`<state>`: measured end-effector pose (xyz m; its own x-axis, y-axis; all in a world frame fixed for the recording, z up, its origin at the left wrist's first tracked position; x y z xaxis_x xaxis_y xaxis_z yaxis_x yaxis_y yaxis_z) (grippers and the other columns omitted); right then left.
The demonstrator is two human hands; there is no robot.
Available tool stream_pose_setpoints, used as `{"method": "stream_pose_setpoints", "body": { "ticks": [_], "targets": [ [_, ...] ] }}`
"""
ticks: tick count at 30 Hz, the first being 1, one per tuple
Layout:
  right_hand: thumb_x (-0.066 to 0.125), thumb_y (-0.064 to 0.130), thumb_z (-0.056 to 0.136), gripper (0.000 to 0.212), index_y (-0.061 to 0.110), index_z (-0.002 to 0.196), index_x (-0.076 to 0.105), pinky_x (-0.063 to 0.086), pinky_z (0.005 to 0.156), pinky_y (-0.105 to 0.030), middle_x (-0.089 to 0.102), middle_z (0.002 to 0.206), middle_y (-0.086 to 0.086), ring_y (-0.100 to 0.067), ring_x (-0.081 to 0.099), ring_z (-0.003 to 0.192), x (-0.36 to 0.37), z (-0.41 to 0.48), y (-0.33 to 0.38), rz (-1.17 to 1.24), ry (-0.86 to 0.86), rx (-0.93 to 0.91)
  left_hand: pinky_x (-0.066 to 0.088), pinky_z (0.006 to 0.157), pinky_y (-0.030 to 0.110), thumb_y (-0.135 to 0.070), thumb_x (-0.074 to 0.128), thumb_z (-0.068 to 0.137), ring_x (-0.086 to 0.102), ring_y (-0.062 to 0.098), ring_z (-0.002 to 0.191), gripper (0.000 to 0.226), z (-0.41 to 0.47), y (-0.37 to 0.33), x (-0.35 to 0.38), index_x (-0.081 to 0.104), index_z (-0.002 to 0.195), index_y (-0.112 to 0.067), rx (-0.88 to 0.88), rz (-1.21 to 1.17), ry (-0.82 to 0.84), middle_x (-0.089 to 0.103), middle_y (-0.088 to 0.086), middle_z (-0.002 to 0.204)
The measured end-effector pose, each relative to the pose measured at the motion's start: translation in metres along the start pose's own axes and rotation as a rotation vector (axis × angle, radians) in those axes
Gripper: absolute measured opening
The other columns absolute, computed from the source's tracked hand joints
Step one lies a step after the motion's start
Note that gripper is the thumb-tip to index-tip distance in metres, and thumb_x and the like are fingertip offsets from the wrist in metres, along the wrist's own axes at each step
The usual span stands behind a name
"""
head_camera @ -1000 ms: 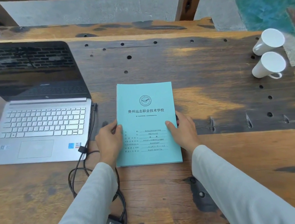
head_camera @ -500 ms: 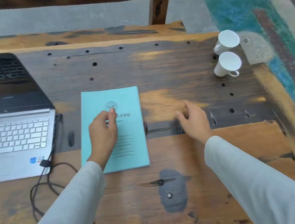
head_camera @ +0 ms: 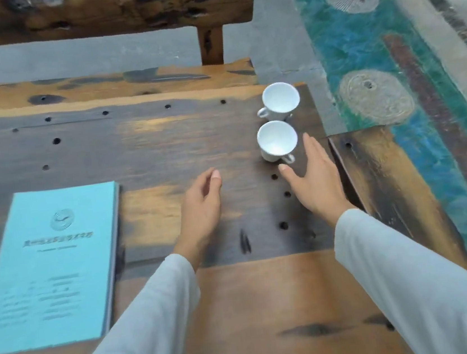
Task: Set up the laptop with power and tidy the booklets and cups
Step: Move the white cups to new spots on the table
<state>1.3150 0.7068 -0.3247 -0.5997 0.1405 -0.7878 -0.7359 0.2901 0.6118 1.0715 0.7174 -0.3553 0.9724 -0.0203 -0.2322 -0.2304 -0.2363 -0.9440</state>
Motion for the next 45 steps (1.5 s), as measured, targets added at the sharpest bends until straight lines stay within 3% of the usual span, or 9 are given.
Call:
{"method": "stream_pose_setpoints", "body": {
  "ticks": [4, 6, 8, 11, 14, 27, 37, 42, 45],
  "targets": [
    [0.074, 0.050, 0.085, 0.104, 0.018, 0.162, 0.013, 0.013, 0.121, -0.029, 0.014, 0.170, -0.001, -0.015, 0.011, 0.155, -0.001, 0.040, -0.018, 0.042, 0.063, -0.037, 0.059, 0.073, 0.031, -0.057, 0.043, 0.098, 0.060, 0.002, 0.108, 0.025, 0.021, -0.020, 0.060, 0.068, 0.096, -0.062, -0.130, -0.182, 0.030, 0.066, -0.039, 0.101],
    [0.078, 0.053, 0.080, 0.110, 0.022, 0.162, 0.012, 0.012, 0.118, -0.025, 0.014, 0.170, 0.002, -0.012, 0.009, 0.155, 0.006, 0.052, -0.022, 0.076, 0.099, -0.067, 0.061, 0.069, 0.031, -0.059, 0.038, 0.100, 0.057, 0.010, 0.115, 0.040, 0.032, -0.026, 0.087, 0.058, 0.132, -0.046, -0.180, -0.267, 0.028, 0.058, -0.024, 0.128],
    [0.083, 0.051, 0.075, 0.109, 0.024, 0.160, 0.019, 0.017, 0.112, -0.019, 0.024, 0.167, 0.005, -0.009, 0.017, 0.152, 0.009, 0.059, -0.021, 0.150, 0.101, -0.096, 0.062, 0.068, 0.032, -0.060, 0.034, 0.102, 0.059, 0.008, 0.111, 0.057, 0.038, -0.029, 0.110, 0.043, 0.150, -0.029, -0.256, -0.352, 0.022, 0.050, -0.015, 0.140],
    [0.086, 0.046, 0.070, 0.093, 0.031, 0.148, 0.038, 0.035, 0.091, -0.017, 0.057, 0.138, 0.013, -0.003, 0.049, 0.123, 0.013, 0.065, -0.020, 0.235, 0.086, -0.131, 0.062, 0.083, 0.043, -0.060, 0.031, 0.102, 0.069, -0.005, 0.091, 0.047, 0.042, -0.032, 0.131, 0.057, 0.133, -0.036, -0.295, -0.400, 0.018, 0.068, -0.032, 0.109],
    [0.086, 0.042, 0.071, 0.085, 0.031, 0.143, 0.042, 0.040, 0.081, -0.021, 0.061, 0.120, 0.018, 0.000, 0.052, 0.100, 0.019, 0.066, -0.019, 0.245, 0.111, -0.136, 0.062, 0.084, 0.042, -0.058, 0.031, 0.103, 0.072, -0.002, 0.088, 0.048, 0.044, -0.029, 0.139, 0.061, 0.130, -0.030, -0.327, -0.449, -0.028, 0.074, -0.026, 0.093],
    [0.089, 0.042, 0.059, 0.083, 0.034, 0.131, 0.048, 0.051, 0.091, -0.035, 0.065, 0.121, 0.012, -0.017, 0.060, 0.111, 0.012, 0.004, -0.015, 0.329, 0.112, -0.094, 0.061, 0.068, 0.033, -0.063, 0.024, 0.101, 0.073, 0.002, 0.092, 0.053, -0.036, -0.042, 0.113, 0.064, 0.120, -0.033, -0.332, -0.514, -0.097, 0.075, -0.021, 0.102],
    [0.091, 0.053, 0.052, 0.083, 0.040, 0.116, 0.039, 0.034, 0.073, -0.006, 0.053, 0.115, 0.015, -0.006, 0.051, 0.103, -0.006, -0.147, -0.015, 0.374, 0.160, -0.086, 0.058, 0.063, 0.030, -0.061, 0.025, 0.103, 0.071, 0.007, 0.098, 0.057, -0.181, -0.021, 0.076, 0.064, 0.125, -0.026, -0.314, -0.499, -0.115, 0.072, -0.006, 0.119],
    [0.089, 0.057, 0.051, 0.087, 0.042, 0.121, 0.038, 0.042, 0.079, -0.020, 0.051, 0.106, 0.030, -0.008, 0.055, 0.104, -0.001, -0.222, -0.019, 0.384, 0.248, -0.079, 0.054, 0.052, 0.029, -0.058, 0.030, 0.103, 0.072, 0.007, 0.093, 0.053, -0.252, 0.005, 0.053, 0.061, 0.129, -0.023, -0.318, -0.494, -0.158, 0.071, -0.001, 0.123],
    [0.089, 0.050, 0.056, 0.084, 0.064, 0.120, 0.036, 0.044, 0.086, -0.018, 0.051, 0.112, 0.045, -0.001, 0.059, 0.112, 0.000, -0.261, -0.025, 0.393, 0.277, -0.099, 0.048, 0.043, 0.024, -0.053, 0.028, 0.105, 0.071, 0.007, 0.088, 0.052, -0.286, 0.021, 0.041, 0.061, 0.133, -0.024, -0.368, -0.461, -0.162, 0.071, -0.003, 0.122]
  ]
}}
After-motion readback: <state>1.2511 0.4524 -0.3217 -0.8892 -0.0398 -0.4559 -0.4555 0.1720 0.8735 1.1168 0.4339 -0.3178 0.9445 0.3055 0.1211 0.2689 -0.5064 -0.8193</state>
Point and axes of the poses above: each hand's wrist, its own z-axis towards the middle knuckle, its own x-axis out of the palm, y = z × x, the point moved 5 cm from there along z, towards the middle knuckle
